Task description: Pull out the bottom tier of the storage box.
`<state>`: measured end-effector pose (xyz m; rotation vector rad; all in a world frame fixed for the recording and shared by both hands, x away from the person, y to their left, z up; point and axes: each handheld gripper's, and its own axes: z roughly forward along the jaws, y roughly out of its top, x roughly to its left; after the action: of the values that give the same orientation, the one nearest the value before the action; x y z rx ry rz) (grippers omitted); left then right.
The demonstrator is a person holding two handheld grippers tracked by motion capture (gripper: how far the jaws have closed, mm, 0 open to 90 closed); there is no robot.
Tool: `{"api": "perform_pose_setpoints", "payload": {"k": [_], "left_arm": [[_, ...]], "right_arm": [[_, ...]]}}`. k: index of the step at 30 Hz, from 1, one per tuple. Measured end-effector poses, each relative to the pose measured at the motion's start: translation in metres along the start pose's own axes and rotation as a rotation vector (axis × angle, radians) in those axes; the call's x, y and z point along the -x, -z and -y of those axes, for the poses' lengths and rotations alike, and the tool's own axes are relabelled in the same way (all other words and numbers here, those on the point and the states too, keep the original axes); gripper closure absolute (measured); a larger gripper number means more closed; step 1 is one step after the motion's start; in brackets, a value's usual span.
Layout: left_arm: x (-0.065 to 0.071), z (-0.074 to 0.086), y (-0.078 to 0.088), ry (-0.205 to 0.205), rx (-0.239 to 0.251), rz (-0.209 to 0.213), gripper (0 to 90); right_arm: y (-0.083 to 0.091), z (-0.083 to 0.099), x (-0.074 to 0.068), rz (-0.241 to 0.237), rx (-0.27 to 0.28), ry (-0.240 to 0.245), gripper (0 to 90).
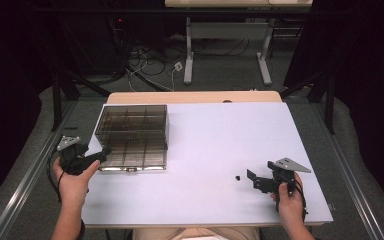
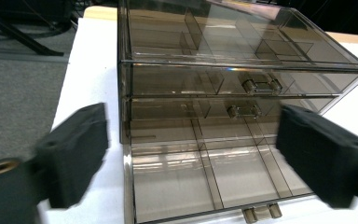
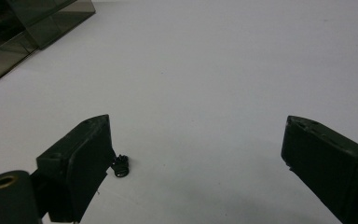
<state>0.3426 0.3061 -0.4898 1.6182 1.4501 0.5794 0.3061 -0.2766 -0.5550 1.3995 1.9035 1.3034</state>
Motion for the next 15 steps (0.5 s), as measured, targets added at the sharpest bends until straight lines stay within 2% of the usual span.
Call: {"api": "perform_pose_setpoints", "payload": {"k": [2, 4, 7, 12, 15], "left_arm": [[0.0016, -0.0002, -0.0004, -0.009, 0.005, 0.008, 4.3], [0.0038, -0.0003, -0.0008, -0.020, 0.002, 0.021, 0.4], [0.0065, -0.0002, -0.0022, -0.052, -0.010, 0.028, 0.4], [0.0083, 0.0019, -0.0005, -0.051, 0.012, 0.058, 0.4], [0.0102, 0.0043, 0.0018, -0.088, 0.027, 0.073, 0.4]], "right_arm": [[0.0010, 0.0002, 0.0002, 0.013, -0.011, 0.003, 8.4], [0.0009, 0.0003, 0.0003, 0.005, 0.000, 0.002, 8.4], [0.0006, 0.0004, 0.0001, 0.011, -0.011, 0.011, 8.4], [-0.0037, 0.0010, -0.0037, 0.009, -0.016, 0.019, 8.5], [-0.0041, 0.0008, -0.0057, 0.009, -0.026, 0.039, 8.4]]}}
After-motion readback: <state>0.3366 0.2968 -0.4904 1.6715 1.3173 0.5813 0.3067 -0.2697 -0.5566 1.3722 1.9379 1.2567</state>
